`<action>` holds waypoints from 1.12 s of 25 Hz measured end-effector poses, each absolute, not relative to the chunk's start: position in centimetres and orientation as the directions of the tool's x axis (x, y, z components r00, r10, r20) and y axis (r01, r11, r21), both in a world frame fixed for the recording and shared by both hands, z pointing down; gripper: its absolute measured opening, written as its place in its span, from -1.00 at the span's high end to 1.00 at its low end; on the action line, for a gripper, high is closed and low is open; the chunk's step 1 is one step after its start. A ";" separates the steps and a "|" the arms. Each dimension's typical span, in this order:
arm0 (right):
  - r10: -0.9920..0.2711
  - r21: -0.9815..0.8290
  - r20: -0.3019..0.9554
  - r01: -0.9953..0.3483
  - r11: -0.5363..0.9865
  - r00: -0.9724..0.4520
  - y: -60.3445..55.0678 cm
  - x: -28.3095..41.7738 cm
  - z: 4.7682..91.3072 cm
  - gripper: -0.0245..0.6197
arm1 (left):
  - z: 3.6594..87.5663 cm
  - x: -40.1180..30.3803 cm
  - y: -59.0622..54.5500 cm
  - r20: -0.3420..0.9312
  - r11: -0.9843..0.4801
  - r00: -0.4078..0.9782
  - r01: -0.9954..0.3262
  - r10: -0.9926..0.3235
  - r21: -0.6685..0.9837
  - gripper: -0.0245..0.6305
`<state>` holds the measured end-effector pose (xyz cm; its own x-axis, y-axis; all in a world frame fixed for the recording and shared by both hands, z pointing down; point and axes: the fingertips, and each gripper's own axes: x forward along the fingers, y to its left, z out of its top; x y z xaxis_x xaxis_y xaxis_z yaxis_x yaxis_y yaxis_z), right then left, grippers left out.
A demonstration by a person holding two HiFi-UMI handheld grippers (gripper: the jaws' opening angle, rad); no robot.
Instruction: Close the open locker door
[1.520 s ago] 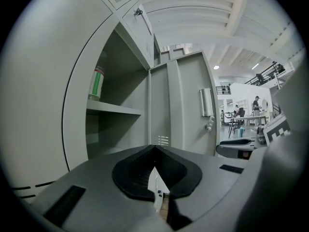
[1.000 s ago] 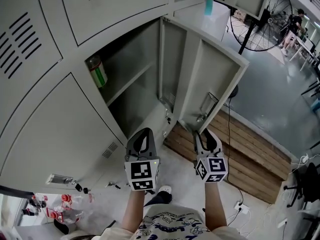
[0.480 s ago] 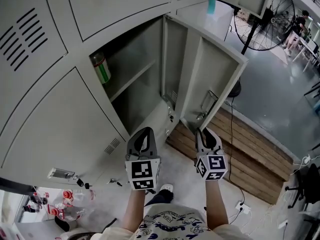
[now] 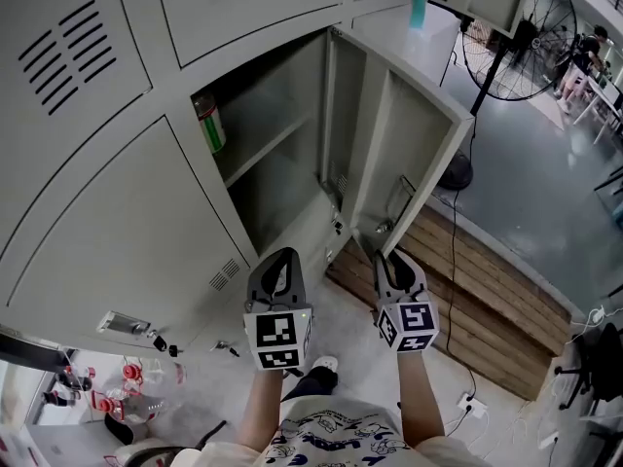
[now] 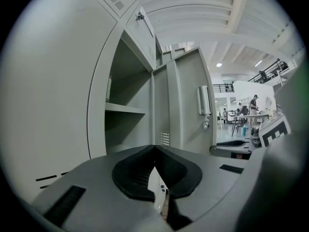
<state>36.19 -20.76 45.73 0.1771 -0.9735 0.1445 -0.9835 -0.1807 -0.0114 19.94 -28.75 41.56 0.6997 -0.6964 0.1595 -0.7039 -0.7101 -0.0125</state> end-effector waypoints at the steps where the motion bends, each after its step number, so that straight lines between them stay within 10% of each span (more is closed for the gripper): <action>1: -0.975 -0.009 0.146 -0.985 -0.173 0.170 -20.8 35.9 45.8 0.66 | 41.6 19.7 -28.7 0.158 -0.708 0.698 -0.706 -0.699 -0.012 0.92; 28: -0.990 -0.003 0.144 -1.000 0.007 -0.007 -23.0 26.8 45.9 0.61 | 41.5 9.1 -26.6 0.150 -0.544 0.536 -0.839 -0.831 -0.011 0.92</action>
<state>26.82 -22.97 45.91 -0.0071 -0.9895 0.1442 -1.0000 0.0068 -0.0026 9.07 -26.64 41.51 0.5362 -0.8306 0.1504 -0.8392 -0.5438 -0.0113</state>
